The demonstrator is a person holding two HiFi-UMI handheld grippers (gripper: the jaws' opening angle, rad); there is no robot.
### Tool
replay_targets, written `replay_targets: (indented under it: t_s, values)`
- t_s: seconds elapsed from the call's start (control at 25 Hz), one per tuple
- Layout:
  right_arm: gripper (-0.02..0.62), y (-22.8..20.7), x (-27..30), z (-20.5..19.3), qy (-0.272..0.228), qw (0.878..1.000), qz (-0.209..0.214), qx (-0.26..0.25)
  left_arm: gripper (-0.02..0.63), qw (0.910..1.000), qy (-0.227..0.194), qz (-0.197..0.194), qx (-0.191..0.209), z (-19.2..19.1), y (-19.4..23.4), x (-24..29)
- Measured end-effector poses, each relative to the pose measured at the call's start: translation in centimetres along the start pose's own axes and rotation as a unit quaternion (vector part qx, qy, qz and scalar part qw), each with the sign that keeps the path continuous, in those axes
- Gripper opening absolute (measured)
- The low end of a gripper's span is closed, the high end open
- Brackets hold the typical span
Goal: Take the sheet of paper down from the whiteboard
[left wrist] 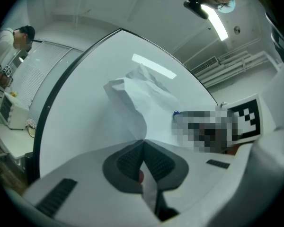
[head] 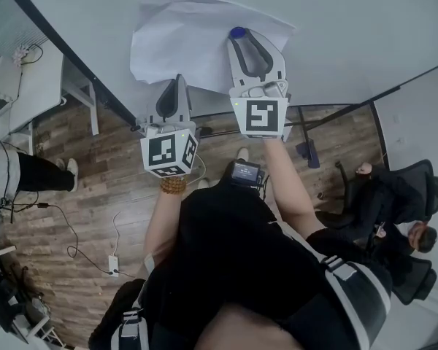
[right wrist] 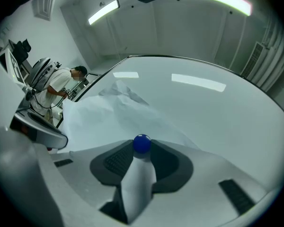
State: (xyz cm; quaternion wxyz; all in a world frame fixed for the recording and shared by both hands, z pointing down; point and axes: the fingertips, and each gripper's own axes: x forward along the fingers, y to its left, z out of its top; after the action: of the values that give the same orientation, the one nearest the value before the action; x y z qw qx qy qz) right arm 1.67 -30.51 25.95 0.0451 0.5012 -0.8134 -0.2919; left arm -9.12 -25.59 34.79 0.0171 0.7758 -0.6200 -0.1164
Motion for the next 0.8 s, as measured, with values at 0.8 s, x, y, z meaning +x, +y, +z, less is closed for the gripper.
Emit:
replay_targets:
  t_s: [0.8]
  values:
    - [0.114, 0.5, -0.2, -1.0, 0.010, 1.000, 0.009, -0.003, 0.009, 0.9997, 0.023, 0.003, -0.004, -2.7, 0.1, -1.2]
